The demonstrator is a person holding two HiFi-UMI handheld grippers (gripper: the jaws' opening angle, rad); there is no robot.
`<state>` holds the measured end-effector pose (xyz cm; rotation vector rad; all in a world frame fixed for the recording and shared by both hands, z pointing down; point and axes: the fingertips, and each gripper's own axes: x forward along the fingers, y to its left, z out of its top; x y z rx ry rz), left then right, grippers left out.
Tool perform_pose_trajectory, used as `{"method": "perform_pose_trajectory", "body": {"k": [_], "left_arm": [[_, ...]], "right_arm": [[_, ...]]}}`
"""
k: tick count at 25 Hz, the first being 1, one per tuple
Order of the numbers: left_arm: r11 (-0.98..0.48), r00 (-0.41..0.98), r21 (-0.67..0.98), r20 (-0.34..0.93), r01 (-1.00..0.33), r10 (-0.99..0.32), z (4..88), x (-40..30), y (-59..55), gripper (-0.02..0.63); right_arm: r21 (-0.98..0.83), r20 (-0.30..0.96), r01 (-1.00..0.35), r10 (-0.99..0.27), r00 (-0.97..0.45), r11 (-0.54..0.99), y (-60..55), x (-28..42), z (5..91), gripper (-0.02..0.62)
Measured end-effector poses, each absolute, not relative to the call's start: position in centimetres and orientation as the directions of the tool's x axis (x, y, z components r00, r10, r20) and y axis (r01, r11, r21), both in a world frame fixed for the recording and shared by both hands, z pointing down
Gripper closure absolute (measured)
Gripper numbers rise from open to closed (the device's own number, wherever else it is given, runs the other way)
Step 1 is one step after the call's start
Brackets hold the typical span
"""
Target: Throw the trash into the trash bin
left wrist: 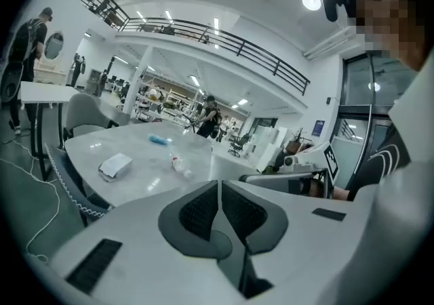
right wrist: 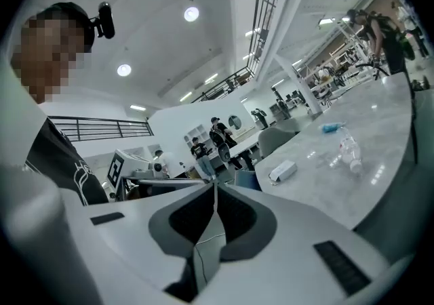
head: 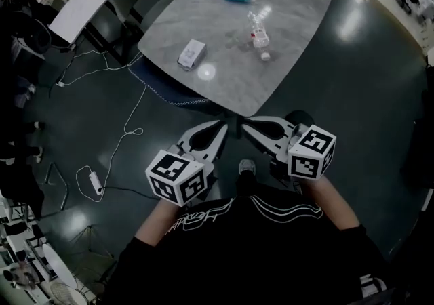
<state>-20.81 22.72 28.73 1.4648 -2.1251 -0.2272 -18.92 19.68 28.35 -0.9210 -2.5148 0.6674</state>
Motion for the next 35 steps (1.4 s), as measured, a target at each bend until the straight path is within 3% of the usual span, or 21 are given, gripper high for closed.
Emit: {"method": "perform_pose_trajectory", "body": {"k": [10, 16, 20, 25, 35], "left_arm": [[0.485, -0.341, 0.383, 0.386, -0.786, -0.857, 30.1, -28.9, 20.2, 0.587], [0.497, -0.320, 0.414, 0.426, -0.763, -0.846, 32.5, -34.9, 20.5, 0.492], [0.544, -0.349, 0.422, 0.456, -0.725, -0.819, 34.1, -40.2, 20.9, 0.348], [0.542, -0.293, 0.391, 0.538, -0.744, -0.790, 38.1, -45.0, 21.4, 0.269], [0.500, -0.201, 0.185, 0.758, -0.846, -0.621, 46.9, -50.6, 21.5, 0.243]], "right_arm": [[-0.577, 0.204, 0.441, 0.644, -0.737, 0.687, 15.5, -25.9, 29.5, 0.558], [-0.607, 0.233, 0.386, 0.621, -0.749, 0.694, 15.5, -30.4, 31.2, 0.558], [-0.621, 0.250, 0.330, 0.579, -0.776, 0.711, 14.6, -33.7, 31.6, 0.558], [-0.657, 0.262, 0.303, 0.586, -0.767, 0.691, 15.7, -38.1, 33.4, 0.558], [-0.706, 0.290, 0.227, 0.566, -0.772, 0.671, 15.5, -42.9, 36.9, 0.558]]}}
